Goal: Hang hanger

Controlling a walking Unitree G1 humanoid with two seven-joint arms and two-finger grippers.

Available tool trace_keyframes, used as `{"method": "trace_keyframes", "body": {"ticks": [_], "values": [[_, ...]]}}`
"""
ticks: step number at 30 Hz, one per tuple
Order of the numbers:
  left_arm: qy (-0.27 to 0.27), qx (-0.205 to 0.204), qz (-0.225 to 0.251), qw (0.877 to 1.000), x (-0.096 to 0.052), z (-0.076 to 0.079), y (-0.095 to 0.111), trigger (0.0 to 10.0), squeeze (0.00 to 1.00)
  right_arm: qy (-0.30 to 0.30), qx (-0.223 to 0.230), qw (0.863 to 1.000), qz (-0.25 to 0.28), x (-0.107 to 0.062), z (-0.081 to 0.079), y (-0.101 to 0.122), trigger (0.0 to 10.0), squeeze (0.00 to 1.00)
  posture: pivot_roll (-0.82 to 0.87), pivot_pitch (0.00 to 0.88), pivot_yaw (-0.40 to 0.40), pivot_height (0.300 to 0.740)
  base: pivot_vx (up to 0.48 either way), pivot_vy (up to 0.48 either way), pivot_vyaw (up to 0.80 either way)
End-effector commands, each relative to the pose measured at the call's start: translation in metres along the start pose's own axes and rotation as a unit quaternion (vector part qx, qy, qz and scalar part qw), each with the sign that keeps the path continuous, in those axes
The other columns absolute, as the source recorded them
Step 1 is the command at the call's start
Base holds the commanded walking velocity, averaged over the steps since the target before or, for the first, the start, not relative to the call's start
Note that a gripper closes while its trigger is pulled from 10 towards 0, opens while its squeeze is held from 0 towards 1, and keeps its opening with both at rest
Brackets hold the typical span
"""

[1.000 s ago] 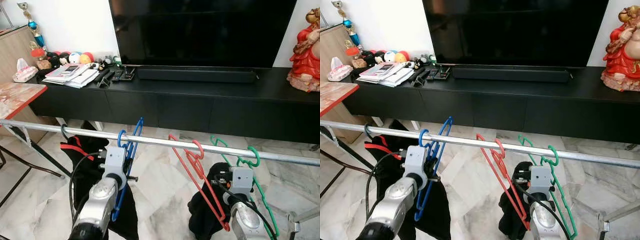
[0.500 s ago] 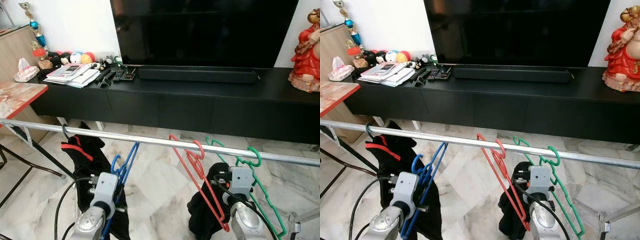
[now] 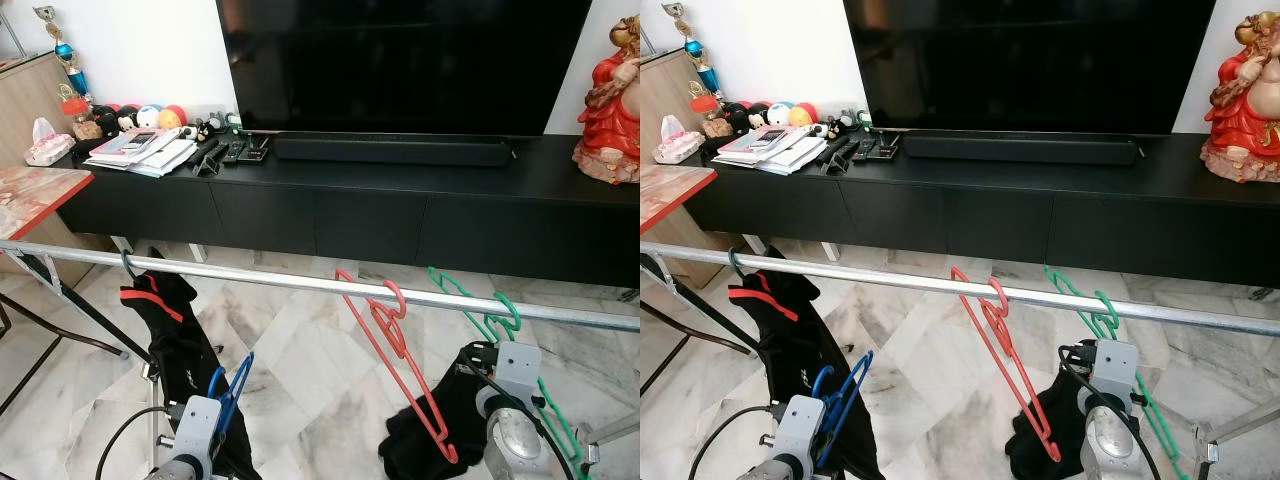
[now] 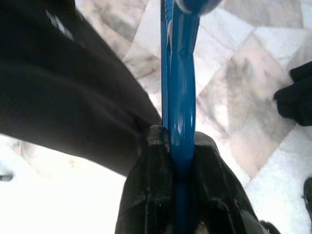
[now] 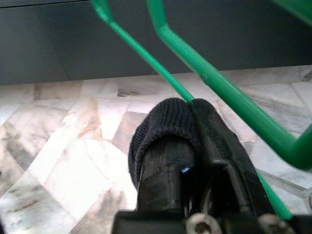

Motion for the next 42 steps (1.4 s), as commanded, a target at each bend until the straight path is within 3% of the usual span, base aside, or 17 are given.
{"method": "trace_keyframes", "body": {"ticks": [1, 10, 42], "values": [[0.015, 0.008, -0.024, 1.0, -0.002, -0.006, -0.014, 10.0, 0.0, 0.013, 0.008, 1.0, 0.015, -0.001, -0.006, 0.006, 10.0, 0.0, -0.02, 0.026, 0.078, 0.74, 0.0, 0.0, 0.0], [0.032, 0.016, -0.062, 0.997, -0.005, -0.008, -0.037, 10.0, 0.0, 0.05, -0.012, 0.999, -0.006, -0.002, -0.02, -0.003, 10.0, 0.0, -0.03, 0.024, 0.075, 0.74, 0.0, 0.0, 0.0], [0.022, 0.018, -0.123, 0.992, -0.019, -0.004, -0.08, 10.0, 0.0, 0.046, -0.012, 0.999, -0.006, -0.002, -0.018, -0.002, 10.0, 0.0, -0.03, 0.028, 0.077, 0.74, 0.0, 0.0, 0.0]]}}
Point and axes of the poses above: a point about 5 cm out from each wrist's last joint towards the gripper, its own x axis pointing out of the wrist towards the gripper, its own y axis along the axis of the wrist's last joint, z = x × y, the point moved 3 cm from there along x, pointing out of the wrist towards the gripper, and after that the axes turned 12 degrees about -x, right-handed, at the moved point
